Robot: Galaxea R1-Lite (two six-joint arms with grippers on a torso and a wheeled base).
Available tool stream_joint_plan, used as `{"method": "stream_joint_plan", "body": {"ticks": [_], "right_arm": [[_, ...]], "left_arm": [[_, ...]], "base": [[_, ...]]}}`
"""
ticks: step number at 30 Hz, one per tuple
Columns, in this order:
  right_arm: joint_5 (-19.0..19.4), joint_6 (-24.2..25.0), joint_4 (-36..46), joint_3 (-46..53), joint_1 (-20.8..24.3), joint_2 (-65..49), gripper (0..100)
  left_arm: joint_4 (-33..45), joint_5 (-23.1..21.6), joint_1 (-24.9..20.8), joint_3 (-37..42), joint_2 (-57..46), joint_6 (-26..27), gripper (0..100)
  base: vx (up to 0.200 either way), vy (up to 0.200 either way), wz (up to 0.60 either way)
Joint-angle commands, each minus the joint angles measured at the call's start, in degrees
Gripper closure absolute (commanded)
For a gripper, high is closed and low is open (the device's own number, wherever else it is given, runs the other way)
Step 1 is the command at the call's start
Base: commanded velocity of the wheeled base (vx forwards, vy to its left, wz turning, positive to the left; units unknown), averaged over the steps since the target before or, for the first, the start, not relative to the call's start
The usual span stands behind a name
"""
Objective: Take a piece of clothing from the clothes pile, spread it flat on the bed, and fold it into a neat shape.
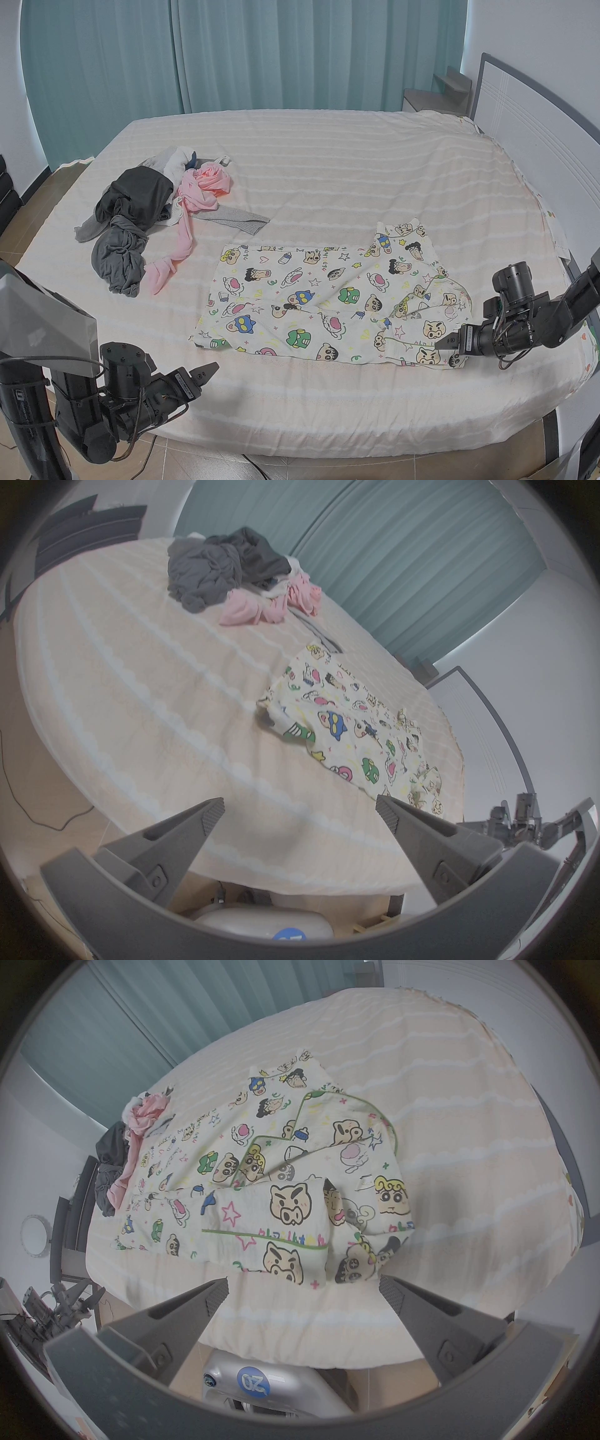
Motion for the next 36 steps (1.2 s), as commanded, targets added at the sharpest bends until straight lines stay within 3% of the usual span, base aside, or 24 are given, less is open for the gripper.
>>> {"method": "stream_joint_plan", "body": {"ticks": [1, 26, 36], "right_arm": [[0.07, 0.16, -0.15, 2.52, 0.05, -6.14, 0], [0.15, 0.16, -0.23, 3.93, 0.40, -7.64, 0], [0.15, 0.08, -1.20, 3.40, 0.40, -7.37, 0]], "left_arm": [[-1.05, 1.64, -1.95, -0.89, -0.81, -0.29, 0], [-1.05, 1.64, -2.21, -0.89, -0.89, -0.11, 0], [-1.05, 1.91, -2.21, -1.07, -0.54, 0.06, 0]], "base": [[0.000, 0.000, 0.00], [0.192, 0.000, 0.00], [0.000, 0.000, 0.00]]}}
